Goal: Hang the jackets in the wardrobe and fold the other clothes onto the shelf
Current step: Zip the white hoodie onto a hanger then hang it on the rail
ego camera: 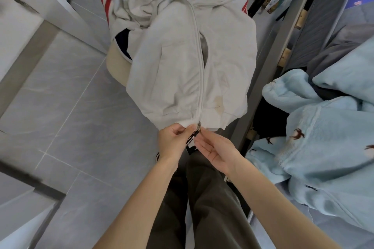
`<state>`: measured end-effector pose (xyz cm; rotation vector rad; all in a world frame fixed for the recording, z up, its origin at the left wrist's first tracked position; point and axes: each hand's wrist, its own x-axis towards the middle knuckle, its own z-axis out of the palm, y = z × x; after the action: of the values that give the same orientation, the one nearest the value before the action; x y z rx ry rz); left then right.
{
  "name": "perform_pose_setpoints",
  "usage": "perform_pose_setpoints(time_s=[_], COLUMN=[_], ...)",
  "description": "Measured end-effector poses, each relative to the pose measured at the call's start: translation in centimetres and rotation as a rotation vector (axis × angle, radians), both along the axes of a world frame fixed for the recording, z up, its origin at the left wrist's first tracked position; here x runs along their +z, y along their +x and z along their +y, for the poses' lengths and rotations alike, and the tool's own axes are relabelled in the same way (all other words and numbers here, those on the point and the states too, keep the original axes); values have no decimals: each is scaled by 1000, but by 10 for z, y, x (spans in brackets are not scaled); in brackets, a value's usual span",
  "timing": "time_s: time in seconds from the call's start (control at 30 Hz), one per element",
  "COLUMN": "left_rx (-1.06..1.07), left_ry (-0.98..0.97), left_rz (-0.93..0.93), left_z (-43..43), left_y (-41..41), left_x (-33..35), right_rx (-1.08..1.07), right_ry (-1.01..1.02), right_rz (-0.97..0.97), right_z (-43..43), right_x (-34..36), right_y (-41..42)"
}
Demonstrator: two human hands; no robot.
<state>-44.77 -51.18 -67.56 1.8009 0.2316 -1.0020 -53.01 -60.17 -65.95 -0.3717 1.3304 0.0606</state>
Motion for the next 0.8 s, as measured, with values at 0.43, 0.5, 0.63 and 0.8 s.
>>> perform_pose_setpoints(time_s=[0.43,0.5,0.63,0.8], left_rx=[-54,-15,21,2], left_ry=[-52,-26,-41,-17], left_rz=[-67,-65,-46,-39], left_z=[13,16,14,13], left_y=[-11,-16,-23,-20], left_x=[-9,-10,-11,-17], right_rx=[646,684,733,765], right_ry=[-29,-27,0,10], right_rz=[25,63,92,101], right_z=[-37,-42,-51,-52], right_x=[14,16,17,13], right_y=[8,15,27,29])
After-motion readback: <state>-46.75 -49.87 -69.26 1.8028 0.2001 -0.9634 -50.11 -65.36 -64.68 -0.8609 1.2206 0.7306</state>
